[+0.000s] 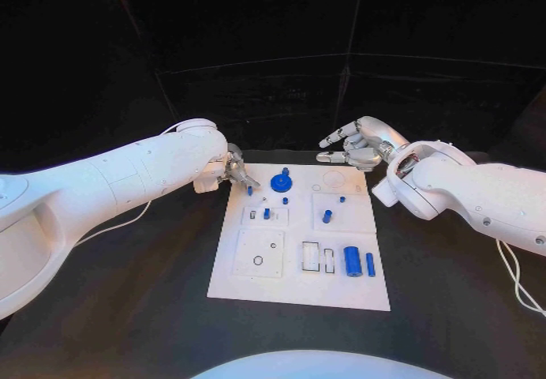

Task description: Assemble the parts on the task board

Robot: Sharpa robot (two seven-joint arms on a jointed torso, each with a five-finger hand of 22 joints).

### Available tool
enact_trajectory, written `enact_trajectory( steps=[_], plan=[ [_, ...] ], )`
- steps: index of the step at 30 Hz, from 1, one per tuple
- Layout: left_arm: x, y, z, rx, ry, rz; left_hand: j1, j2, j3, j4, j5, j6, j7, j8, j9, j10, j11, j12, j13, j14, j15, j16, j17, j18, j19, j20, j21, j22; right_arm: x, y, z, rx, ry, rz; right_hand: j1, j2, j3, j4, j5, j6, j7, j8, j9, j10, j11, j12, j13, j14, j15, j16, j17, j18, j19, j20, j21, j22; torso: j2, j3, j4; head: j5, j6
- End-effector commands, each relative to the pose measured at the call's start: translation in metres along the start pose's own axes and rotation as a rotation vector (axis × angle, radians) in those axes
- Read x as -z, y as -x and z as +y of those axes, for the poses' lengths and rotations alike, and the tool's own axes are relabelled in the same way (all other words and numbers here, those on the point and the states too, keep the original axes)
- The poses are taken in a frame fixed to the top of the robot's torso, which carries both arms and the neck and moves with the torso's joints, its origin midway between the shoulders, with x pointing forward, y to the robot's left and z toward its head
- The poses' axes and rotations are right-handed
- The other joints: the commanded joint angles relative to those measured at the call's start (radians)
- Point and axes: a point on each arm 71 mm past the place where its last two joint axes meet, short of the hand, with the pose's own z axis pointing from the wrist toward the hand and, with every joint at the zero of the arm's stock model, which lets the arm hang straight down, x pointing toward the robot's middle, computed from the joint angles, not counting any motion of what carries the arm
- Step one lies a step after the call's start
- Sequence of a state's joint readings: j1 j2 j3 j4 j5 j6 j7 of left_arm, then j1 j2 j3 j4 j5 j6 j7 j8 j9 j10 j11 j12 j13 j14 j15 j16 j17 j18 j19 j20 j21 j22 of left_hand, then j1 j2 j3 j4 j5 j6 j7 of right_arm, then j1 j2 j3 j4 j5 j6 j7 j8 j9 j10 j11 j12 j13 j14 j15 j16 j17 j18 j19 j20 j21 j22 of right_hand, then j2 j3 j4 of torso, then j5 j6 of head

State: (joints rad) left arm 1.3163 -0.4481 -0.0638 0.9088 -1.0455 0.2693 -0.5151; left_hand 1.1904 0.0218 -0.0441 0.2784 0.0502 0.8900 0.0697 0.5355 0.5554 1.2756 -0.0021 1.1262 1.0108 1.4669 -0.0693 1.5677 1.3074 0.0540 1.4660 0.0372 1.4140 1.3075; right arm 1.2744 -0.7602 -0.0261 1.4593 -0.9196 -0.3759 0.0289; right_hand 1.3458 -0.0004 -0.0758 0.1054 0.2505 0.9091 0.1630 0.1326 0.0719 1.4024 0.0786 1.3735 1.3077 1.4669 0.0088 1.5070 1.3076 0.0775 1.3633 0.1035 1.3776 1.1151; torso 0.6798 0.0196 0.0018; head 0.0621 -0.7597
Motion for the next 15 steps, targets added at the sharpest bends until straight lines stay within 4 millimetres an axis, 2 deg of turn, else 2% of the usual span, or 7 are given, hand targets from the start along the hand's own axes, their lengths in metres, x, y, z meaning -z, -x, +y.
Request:
enact_trajectory(
  steps=[1,6,15],
  plan=[
    [0.0000,-0.0004,-0.0013,-0.013,0.001,0.010,0.015,0.001,-0.001,-0.008,0.000,0.010,-0.001,0.003,-0.002,0.003,-0.003,0.002,-0.002,0.104,0.001,0.003,0.263,-0.005,0.020,0.003,0.005,0.048,-0.0005,0.0004,0.0019,-0.002,0.011,-0.001,0.001,0.009,-0.008,0.001,0.005,-0.008,0.001,0.007,-0.001,-0.003,-0.001,-0.005,0.047,0.073,-0.009,-0.005,0.128,0.011,-0.006,0.002,-0.005,-0.001,0.000,-0.0003,-0.0005,-0.001,0.000],
    [-0.0007,-0.0012,-0.0017,-0.016,0.008,0.015,0.036,0.013,0.007,-0.015,0.000,0.010,-0.001,0.003,-0.005,0.002,-0.003,0.002,-0.003,0.104,0.001,0.003,0.263,-0.005,0.020,0.003,0.005,0.049,-0.0007,0.0004,0.0015,-0.002,0.010,0.001,0.001,0.009,-0.008,0.001,0.005,-0.008,0.001,0.007,-0.001,-0.003,-0.001,-0.005,0.047,0.073,-0.009,-0.005,0.128,0.011,-0.006,0.002,-0.005,-0.001,0.000,-0.0003,0.0002,-0.002,-0.001],
    [-0.0013,-0.0019,-0.0013,-0.018,0.013,0.018,0.049,0.018,0.012,-0.021,0.001,0.010,-0.001,0.003,-0.007,0.002,-0.003,0.002,-0.003,0.104,0.001,0.003,0.263,-0.006,0.020,0.002,0.005,0.050,-0.0008,0.0007,0.0013,-0.002,0.011,-0.001,0.001,0.009,-0.008,0.001,0.005,-0.008,0.001,0.007,-0.001,-0.003,-0.001,-0.005,0.047,0.073,-0.009,-0.005,0.128,0.011,-0.006,0.002,-0.005,-0.001,0.000,0.0002,0.0000,-0.002,-0.002]
  ],
)
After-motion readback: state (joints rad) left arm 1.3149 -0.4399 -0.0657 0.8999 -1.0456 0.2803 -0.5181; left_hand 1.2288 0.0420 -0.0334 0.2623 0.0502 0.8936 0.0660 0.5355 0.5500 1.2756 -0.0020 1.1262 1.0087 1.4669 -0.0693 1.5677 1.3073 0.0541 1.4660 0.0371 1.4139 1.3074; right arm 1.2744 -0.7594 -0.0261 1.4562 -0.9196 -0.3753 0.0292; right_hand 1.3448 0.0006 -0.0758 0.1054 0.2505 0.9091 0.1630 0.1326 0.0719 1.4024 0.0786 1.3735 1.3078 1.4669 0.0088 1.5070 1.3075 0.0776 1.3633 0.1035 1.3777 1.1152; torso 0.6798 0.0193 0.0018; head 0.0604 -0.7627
